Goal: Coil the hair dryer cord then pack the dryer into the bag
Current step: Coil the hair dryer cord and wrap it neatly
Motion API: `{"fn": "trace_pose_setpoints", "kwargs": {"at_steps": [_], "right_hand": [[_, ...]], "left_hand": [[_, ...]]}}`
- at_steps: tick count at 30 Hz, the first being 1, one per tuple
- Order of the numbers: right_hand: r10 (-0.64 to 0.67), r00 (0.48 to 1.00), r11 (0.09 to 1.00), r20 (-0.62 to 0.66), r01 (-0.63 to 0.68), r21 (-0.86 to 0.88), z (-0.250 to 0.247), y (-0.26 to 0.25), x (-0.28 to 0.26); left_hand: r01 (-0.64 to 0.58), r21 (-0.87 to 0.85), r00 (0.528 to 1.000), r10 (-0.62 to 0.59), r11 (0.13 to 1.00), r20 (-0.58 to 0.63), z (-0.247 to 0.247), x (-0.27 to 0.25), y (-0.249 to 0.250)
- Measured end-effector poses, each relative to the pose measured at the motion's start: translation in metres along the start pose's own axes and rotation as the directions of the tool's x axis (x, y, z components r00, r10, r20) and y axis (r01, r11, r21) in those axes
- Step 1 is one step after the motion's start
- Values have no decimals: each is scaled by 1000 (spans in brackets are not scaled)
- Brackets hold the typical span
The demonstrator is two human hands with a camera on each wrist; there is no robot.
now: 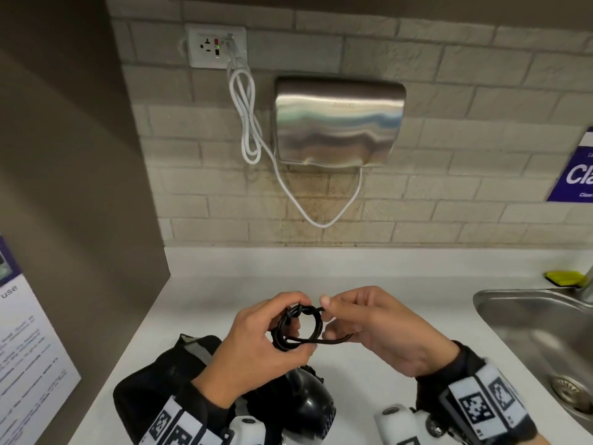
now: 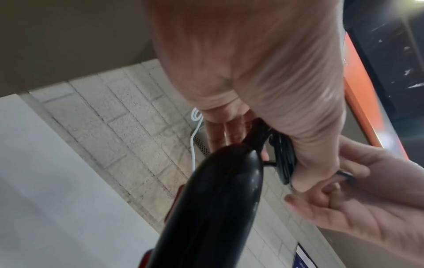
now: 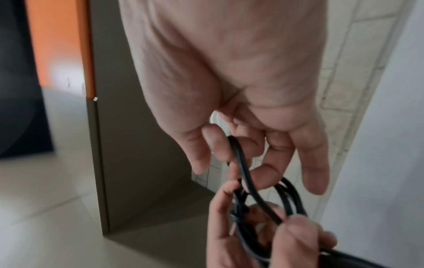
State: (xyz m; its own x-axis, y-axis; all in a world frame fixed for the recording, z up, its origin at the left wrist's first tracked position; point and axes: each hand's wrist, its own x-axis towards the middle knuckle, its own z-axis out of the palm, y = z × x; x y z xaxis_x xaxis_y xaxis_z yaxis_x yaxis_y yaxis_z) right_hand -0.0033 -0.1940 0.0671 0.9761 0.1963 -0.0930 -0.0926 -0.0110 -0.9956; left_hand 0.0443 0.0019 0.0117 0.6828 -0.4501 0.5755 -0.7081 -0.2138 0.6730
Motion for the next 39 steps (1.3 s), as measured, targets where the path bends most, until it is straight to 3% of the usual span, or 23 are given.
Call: {"fn": "trace_pose_setpoints", "kwargs": {"at_steps": [3,11,15,21,26,30,36,39], "right_hand": [[5,999,996,43,-9,84,-9,1,-3],[18,999,998,42,-20,55,-29,-12,-27],[-163,985,974,63,150,171,-41,-12,-38],[-352,936,842,10,311,440,-37,-15,-47],[-454,890,814,23,405,417,-28,-20,-47],[-448,891,857,75,403,321,-14,-17,-43],[-465,880,825,-95,470,315,-1,-33,-44],[-457,884,811,-100,460,362,-6,-46,-48]], "left_hand": [[-35,10,999,35,999,-18,0,2,0],[-25,29,999,26,999,-46,-3,-1,-8],[-19,38,998,21,999,-65,-7,0,-12],[-8,41,997,11,999,-71,-4,-1,-12],[12,15,998,-11,1000,-63,-1,-3,-8],[13,16,998,-12,1000,-60,5,-3,-9],[44,-23,997,-45,999,-70,7,-8,-20],[122,-78,989,-127,989,-70,5,-8,-20]]}}
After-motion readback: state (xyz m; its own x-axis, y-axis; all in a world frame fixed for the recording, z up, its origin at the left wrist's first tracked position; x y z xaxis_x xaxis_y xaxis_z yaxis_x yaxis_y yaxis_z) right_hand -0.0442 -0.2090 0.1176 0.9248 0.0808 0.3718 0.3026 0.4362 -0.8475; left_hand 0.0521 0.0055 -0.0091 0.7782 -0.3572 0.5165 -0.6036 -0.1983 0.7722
